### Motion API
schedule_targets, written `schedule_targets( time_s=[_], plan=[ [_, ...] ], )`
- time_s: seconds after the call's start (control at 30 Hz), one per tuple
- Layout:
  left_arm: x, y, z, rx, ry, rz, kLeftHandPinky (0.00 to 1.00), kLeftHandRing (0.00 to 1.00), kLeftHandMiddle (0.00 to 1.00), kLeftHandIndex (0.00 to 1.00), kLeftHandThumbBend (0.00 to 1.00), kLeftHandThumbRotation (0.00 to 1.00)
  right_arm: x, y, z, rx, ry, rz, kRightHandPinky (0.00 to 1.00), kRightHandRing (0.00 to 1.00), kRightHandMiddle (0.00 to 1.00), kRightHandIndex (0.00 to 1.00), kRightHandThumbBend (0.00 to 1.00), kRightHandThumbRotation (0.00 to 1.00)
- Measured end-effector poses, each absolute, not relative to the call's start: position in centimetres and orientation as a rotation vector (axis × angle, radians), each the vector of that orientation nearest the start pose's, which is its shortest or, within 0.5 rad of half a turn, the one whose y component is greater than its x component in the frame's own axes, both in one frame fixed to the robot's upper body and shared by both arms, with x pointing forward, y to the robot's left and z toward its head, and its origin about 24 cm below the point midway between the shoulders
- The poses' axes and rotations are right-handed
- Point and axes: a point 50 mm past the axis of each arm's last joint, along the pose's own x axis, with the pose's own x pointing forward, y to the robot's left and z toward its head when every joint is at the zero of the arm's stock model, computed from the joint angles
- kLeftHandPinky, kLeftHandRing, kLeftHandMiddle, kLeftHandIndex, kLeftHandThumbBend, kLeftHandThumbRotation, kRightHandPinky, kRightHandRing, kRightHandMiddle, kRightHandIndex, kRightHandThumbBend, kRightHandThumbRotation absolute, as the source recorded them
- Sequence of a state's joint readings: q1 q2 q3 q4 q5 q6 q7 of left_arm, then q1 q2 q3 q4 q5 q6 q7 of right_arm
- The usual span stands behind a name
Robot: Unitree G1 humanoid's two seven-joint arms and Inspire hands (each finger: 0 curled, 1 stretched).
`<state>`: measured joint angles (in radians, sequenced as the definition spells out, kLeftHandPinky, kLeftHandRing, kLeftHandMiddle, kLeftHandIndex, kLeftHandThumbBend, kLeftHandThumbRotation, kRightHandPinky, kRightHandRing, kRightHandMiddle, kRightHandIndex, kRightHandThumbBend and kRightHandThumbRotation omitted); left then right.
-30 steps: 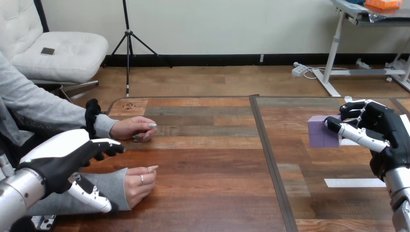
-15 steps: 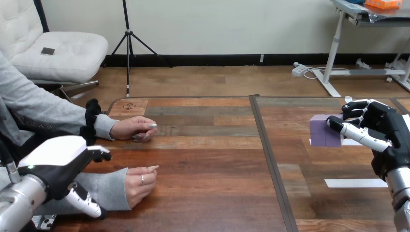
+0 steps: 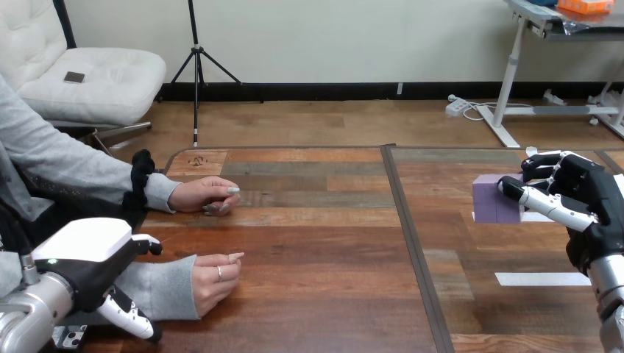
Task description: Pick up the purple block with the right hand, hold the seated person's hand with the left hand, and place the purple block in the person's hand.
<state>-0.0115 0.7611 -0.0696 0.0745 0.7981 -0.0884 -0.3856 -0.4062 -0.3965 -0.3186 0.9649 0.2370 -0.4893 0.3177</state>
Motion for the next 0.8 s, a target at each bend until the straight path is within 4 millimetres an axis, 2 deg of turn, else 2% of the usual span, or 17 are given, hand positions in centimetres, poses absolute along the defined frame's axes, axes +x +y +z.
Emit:
schedule_targets(
  time_s=[0.8],
  plan=[
    [25.9,25.8,5.4,1.606,0.233,-0.537,0.84,0.84,0.84,0.83,1.0,0.34,29.2,-30.0,2.9,-0.043,-0.041,-0.124,0.32,0.36,0.41,0.43,0.87,0.0]
  ],
)
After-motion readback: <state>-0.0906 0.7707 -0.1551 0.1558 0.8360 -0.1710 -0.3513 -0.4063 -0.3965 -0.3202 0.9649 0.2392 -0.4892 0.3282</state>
